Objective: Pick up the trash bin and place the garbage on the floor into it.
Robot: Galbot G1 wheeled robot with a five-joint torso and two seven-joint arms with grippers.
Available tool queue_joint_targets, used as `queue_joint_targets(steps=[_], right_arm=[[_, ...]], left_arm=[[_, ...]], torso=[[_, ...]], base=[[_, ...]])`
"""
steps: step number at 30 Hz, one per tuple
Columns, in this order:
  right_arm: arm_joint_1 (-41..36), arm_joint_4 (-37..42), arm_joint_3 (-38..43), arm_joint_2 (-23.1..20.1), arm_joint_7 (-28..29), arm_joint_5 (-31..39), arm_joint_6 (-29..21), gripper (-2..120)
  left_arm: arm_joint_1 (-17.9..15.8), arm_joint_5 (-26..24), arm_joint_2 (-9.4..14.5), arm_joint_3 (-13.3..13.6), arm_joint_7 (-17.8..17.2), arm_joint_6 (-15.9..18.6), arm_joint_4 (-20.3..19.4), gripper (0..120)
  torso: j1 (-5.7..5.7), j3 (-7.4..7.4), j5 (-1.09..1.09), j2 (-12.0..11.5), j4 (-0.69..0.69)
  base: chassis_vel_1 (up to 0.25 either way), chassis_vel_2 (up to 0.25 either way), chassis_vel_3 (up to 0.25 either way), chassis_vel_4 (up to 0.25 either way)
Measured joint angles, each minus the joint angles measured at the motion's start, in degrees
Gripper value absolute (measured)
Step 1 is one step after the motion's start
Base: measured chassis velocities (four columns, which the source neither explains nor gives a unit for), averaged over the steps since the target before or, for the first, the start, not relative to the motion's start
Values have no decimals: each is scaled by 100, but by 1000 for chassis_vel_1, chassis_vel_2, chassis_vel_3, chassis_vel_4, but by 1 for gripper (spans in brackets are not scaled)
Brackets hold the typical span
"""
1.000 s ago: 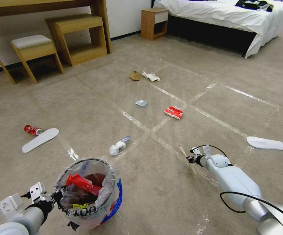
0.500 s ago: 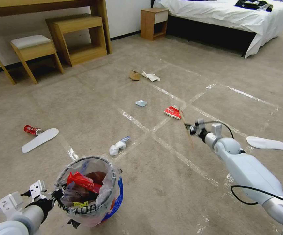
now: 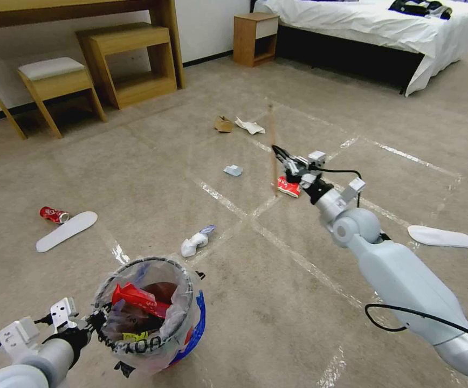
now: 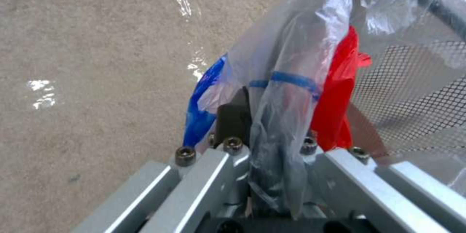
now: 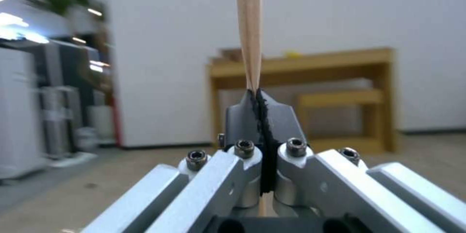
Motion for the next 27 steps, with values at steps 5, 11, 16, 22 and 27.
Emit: queue_joint_targets(steps=[5, 11, 16, 22, 27], right_arm=[[146, 307, -546, 188, -128, 151, 144, 0], [359, 370, -1439, 775, -74, 69, 316, 0], [441, 259, -2288, 1639, 257, -75, 376, 0], [433, 145, -2747, 1932, 422, -136, 430, 0], [374, -120, -3141, 2159, 438, -209, 456, 0]], left_arm=[[1, -18, -44, -12, 1, 8, -15, 0], [18, 11, -137, 4, 9, 12, -12, 0], [12, 74, -215, 44, 11, 14, 20, 0], [29, 122, -257, 77, 13, 16, 21, 0], [145, 138, -317, 55, 15, 16, -79, 0]], torso=[[0, 0, -1, 0, -1], [0, 0, 0, 0, 0], [0, 0, -1, 0, 3], [0, 0, -1, 0, 0], [0, 0, 0, 0, -1]], base=[[0, 0, 0, 0], [0, 0, 0, 0], [0, 0, 0, 0], [0, 0, 0, 0], [0, 0, 0, 0]])
